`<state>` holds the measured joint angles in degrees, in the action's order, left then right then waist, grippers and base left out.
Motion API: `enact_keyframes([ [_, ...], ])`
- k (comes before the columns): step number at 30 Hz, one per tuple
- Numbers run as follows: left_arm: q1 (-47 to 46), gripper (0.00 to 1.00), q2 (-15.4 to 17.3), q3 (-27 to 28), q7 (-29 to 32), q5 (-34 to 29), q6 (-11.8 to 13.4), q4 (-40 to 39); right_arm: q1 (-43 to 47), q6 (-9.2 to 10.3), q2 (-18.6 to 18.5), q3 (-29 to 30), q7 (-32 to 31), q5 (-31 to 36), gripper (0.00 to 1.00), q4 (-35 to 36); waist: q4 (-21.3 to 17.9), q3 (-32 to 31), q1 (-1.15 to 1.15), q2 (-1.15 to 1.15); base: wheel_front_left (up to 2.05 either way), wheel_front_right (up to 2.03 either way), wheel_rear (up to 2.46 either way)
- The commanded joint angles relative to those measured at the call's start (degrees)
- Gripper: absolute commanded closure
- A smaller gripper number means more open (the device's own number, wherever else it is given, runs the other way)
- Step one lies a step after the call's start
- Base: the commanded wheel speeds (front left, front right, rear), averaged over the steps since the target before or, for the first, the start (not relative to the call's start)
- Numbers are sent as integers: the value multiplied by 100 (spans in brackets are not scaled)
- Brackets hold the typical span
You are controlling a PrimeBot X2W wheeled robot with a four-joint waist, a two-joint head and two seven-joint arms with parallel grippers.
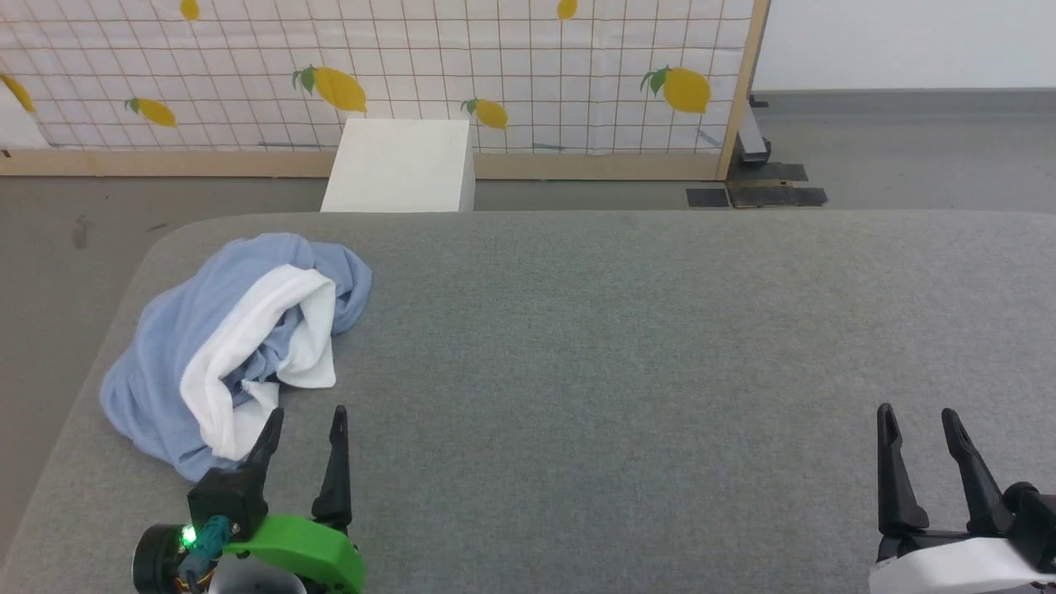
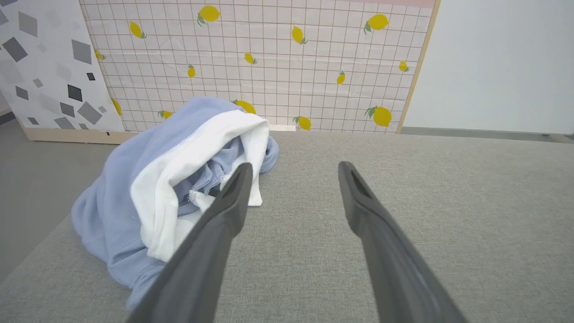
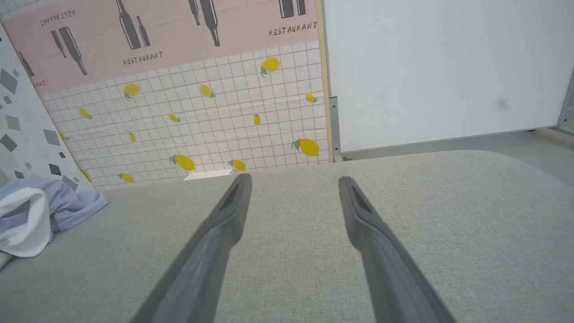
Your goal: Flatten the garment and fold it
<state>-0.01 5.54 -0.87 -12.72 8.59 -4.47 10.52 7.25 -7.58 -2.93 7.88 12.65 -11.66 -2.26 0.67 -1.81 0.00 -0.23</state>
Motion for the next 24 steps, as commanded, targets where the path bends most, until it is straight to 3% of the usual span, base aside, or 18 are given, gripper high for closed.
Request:
enact_keyframes([
  [1, 26, 0, 62, 6, -69, 28, -22, 31, 57, 8, 5, 40, 75, -49, 0, -21, 67, 7, 0, 21, 0, 0, 0],
  [6, -2, 0, 82, 18, -126, 67, 2, 68, 47, 8, 5, 48, 132, -30, 0, -47, 327, -10, 0, 22, 0, 0, 0],
  [24, 14, 0, 223, 40, -209, 209, 75, 163, -41, 9, 5, -304, 235, -27, 0, -183, 1840, -11, 0, 23, 0, 0, 0],
])
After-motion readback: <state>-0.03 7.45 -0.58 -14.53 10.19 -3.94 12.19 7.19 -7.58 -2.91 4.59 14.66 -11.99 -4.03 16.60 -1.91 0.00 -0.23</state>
